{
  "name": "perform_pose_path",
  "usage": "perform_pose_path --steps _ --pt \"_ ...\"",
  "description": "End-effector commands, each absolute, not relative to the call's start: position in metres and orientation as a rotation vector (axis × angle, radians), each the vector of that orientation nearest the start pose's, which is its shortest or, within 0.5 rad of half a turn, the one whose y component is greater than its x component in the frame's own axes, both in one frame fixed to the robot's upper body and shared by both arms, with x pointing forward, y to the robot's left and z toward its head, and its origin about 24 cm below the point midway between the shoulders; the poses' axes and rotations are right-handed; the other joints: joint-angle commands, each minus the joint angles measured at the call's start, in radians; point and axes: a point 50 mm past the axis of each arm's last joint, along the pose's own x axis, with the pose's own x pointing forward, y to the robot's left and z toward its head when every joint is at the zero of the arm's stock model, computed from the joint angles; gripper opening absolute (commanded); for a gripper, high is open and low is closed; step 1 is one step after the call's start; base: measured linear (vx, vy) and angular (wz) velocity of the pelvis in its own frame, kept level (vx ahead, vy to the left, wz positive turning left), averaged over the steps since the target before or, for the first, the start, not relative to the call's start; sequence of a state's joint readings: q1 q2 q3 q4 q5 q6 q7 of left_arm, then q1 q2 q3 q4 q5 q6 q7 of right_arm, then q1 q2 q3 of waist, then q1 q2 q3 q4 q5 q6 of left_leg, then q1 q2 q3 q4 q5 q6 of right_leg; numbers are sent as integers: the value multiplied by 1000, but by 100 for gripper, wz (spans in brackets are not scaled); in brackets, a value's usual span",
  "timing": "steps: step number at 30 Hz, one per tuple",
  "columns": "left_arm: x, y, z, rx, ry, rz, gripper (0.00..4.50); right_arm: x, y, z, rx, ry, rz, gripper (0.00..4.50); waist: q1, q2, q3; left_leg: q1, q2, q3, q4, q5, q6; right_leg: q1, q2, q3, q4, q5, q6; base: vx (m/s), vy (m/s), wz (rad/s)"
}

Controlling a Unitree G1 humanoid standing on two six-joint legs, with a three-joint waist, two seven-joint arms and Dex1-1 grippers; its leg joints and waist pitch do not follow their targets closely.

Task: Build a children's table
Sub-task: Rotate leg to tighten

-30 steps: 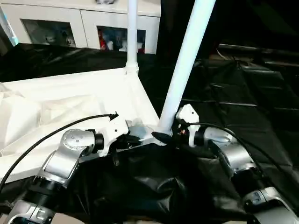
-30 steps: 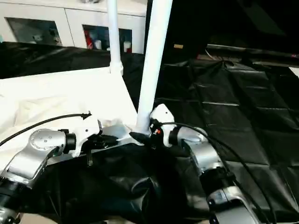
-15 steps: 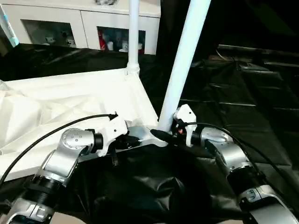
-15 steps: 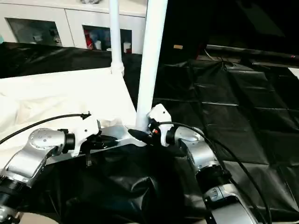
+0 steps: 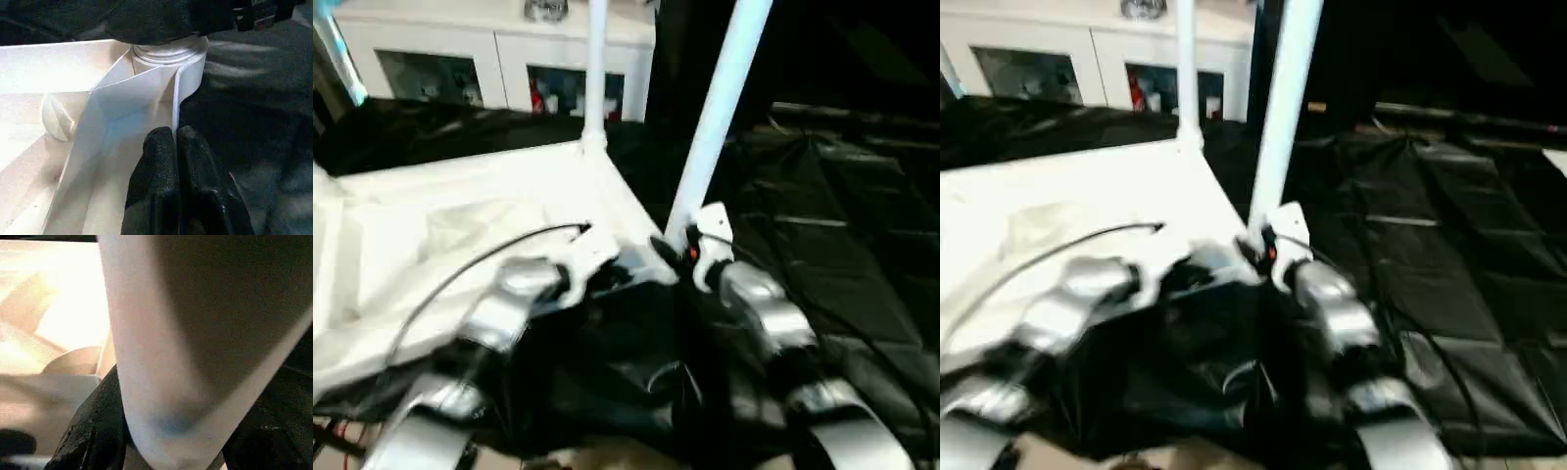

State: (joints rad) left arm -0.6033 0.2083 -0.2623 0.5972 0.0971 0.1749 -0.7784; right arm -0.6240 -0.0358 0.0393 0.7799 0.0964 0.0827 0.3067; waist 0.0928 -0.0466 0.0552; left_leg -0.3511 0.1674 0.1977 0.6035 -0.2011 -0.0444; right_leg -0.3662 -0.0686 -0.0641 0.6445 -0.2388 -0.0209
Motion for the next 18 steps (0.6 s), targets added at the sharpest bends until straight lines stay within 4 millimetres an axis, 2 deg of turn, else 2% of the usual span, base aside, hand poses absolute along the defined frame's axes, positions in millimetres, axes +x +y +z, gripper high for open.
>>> perform_pose_path --steps 1,3,4,5,8,9,10,13,14,16,18 --pt "341 78 57 391 276 -913 0 332 -52 21 10 329 627 199 -3 -3 -51 13 76 -40 -87 -214 -24 15 -107 70 -105 -256 -159 0 0 0" --pt "341 75 58 392 265 -930 0 330 -49 22 -14 308 665 199 -1 -3 -53 8 76 -38 -85 -178 -7 18 -108 69 -100 -201 -165 0 0 0" --pt "340 75 58 391 256 -947 0 329 -49 23 17 305 686 233 -1 -1 -53 8 76 -38 -85 -162 4 19 -106 67 -97 -171 -172 0 0 0" --pt "338 76 57 386 250 -975 0 330 -52 27 65 289 710 254 -1 -2 -53 6 76 -36 -85 -161 11 20 -106 67 -97 -161 -175 0 0 0" --pt "335 80 57 392 241 -1015 0 331 -57 32 89 266 742 277 0 -2 -52 4 78 -37 -87 -169 18 22 -107 67 -98 -175 -176 0 0 0" --pt "334 81 56 390 244 -1024 0 331 -59 33 89 260 751 277 2 7 -51 5 78 -40 -88 -178 16 21 -108 66 -99 -186 -176 0 0 0" --pt "332 86 55 390 250 -1049 0 332 -64 36 68 245 788 304 -3 1 -50 6 79 -40 -89 -200 12 21 -108 65 -102 -214 -178 0 0 0" --pt "328 95 54 389 248 -1088 0 330 -78 38 21 246 869 316 -3 1 -50 4 79 -38 -88 -191 18 22 -108 67 -104 -221 -180 0 0 0" --pt "326 99 54 388 249 -1106 0 328 -84 39 3 251 915 321 -1 5 -52 0 79 -39 -86 -171 25 26 -109 66 -100 -193 -180 0 0 0" --pt "324 103 54 387 247 -1126 0 325 -90 39 -13 261 971 333 -2 2 -56 0 79 -37 -82 -131 44 26 -103 64 -91 -112 -195 0 0 0" --pt "323 107 55 383 247 -1146 0 320 -96 39 -33 277 1031 333 -1 3 -57 -1 79 -35 -80 -114 57 27 -103 63 -87 -66 -212 0 0 0"
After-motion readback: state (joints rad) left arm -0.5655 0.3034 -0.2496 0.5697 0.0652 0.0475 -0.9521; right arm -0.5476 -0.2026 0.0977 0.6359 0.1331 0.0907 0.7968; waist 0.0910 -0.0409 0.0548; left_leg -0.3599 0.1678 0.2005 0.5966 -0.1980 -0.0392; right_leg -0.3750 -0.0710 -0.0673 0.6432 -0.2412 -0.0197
